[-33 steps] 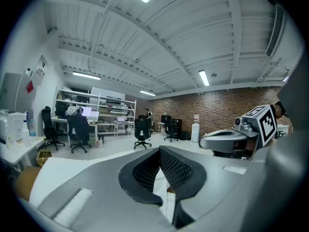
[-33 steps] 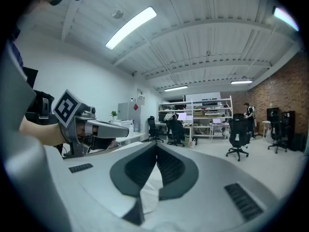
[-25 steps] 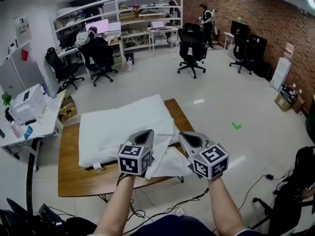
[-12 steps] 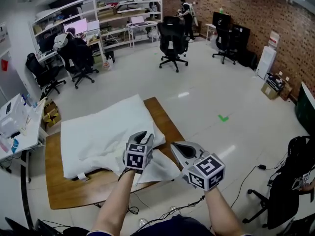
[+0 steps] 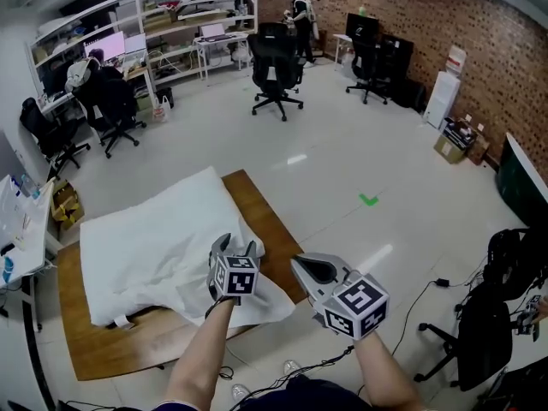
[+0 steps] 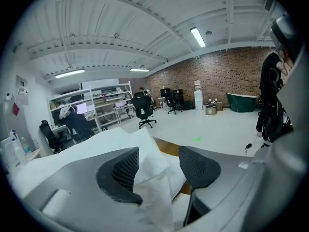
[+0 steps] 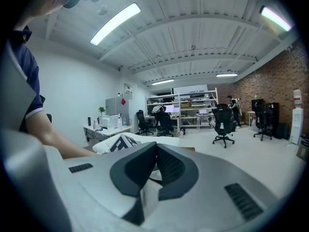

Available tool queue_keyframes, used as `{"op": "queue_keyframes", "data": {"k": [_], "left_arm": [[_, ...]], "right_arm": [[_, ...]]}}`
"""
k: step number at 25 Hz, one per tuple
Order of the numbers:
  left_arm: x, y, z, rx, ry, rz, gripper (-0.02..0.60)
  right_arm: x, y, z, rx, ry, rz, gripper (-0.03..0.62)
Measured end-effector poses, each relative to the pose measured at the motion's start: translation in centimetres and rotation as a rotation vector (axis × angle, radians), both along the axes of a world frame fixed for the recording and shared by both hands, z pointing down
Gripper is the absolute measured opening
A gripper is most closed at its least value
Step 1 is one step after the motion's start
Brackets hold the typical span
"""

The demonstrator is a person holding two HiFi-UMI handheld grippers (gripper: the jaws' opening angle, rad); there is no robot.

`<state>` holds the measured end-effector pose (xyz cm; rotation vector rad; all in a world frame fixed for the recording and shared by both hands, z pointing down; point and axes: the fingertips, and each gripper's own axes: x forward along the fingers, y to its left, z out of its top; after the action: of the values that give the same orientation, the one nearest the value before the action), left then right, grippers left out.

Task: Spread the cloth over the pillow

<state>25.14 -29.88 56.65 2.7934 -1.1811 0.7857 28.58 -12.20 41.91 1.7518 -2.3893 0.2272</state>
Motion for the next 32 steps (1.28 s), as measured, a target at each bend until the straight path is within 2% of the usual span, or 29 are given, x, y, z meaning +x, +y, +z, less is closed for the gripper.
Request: {"op": "queue_keyframes", "data": {"k": [3,7,8,10,11,15,19,27,29,32], "left_arm": [[0.0,-0.6,0.9,-0.008,-0.02,-0.027,0.266],[-0.3,-1.0,0.7,-0.015,-0.006,-0.05,0.199],[-0.6,-1.1,0.6,-0.015,-0.008,-0.057,0.173],[-1.4,-1.4,0.6,-0.016,-0.016,-0.076,0.062],[-1.8,-1.6,0.6,-0.02,-0.018,-0.082,0.041],[-3.0,-1.9,0.5,-0.043,-0.013,-0.084,0.021],[-4.2,-2.0,-1.3,-0.041,0.036,-0.08,0.015],[-10.2,-3.2,-10.2,0.058,0.184,-0.151,0.014],[-12.4,-3.6,-12.5,0.095,0.199,-0.178,0.014],[-15.9,-4.0,-14.1,0.139,0.178,-0.218,0.014]], "right_arm": [[0.6,0.0,0.2,-0.006,0.002,0.0,0.0],[1.4,-0.1,0.2,-0.009,0.002,0.004,0.0],[1.4,-0.2,0.2,-0.01,0.0,0.004,0.0],[1.2,-0.4,0.2,-0.009,-0.007,-0.002,0.0],[1.0,-0.5,0.2,-0.008,-0.009,-0.006,0.0],[0.1,-0.6,0.4,-0.007,-0.011,-0.022,0.0],[-0.3,-0.5,0.8,-0.018,-0.01,-0.025,0.0],[-1.8,-0.2,3.2,-0.057,-0.007,-0.045,0.0],[-2.6,-0.2,4.1,-0.069,-0.009,-0.046,0.0],[-3.8,-0.2,5.5,-0.087,-0.022,-0.041,0.0]]}}
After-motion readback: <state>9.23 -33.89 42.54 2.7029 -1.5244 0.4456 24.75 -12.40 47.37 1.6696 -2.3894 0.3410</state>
